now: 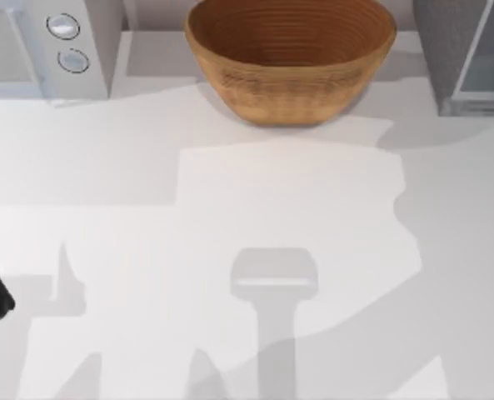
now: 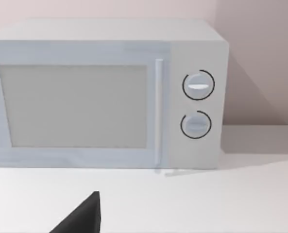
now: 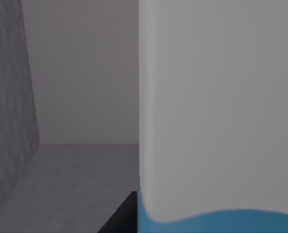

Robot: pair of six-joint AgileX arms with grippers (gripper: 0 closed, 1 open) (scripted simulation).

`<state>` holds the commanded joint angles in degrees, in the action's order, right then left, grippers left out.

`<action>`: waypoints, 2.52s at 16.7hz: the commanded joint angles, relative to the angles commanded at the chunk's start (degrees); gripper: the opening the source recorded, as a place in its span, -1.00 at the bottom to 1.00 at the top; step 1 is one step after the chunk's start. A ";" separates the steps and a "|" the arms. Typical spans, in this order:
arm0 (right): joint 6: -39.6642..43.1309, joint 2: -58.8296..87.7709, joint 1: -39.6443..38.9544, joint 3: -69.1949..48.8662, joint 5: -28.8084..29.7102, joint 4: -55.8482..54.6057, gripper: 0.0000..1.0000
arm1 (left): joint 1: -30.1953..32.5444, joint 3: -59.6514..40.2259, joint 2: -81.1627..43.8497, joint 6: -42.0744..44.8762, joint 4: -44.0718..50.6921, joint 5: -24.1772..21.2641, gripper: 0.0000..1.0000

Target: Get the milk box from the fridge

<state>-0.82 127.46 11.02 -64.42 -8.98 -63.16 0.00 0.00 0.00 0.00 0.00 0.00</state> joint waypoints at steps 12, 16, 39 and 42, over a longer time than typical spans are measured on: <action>-0.05 -2.20 0.16 -0.40 -0.04 2.03 -1.00 | 0.00 0.00 0.00 0.00 0.00 0.00 1.00; -0.13 -6.49 0.16 -1.36 -0.10 8.37 -1.00 | 0.00 0.00 0.00 0.00 0.00 0.00 1.00; -0.43 -23.84 2.80 23.58 -3.31 0.73 -1.00 | 0.00 0.00 0.00 0.00 0.00 0.00 1.00; -0.36 -26.85 2.20 24.85 -2.96 2.81 -1.00 | 0.00 0.00 0.00 0.00 0.00 0.00 1.00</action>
<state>-1.19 100.61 13.22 -39.57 -11.94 -60.35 0.00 0.00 0.00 0.00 0.00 0.00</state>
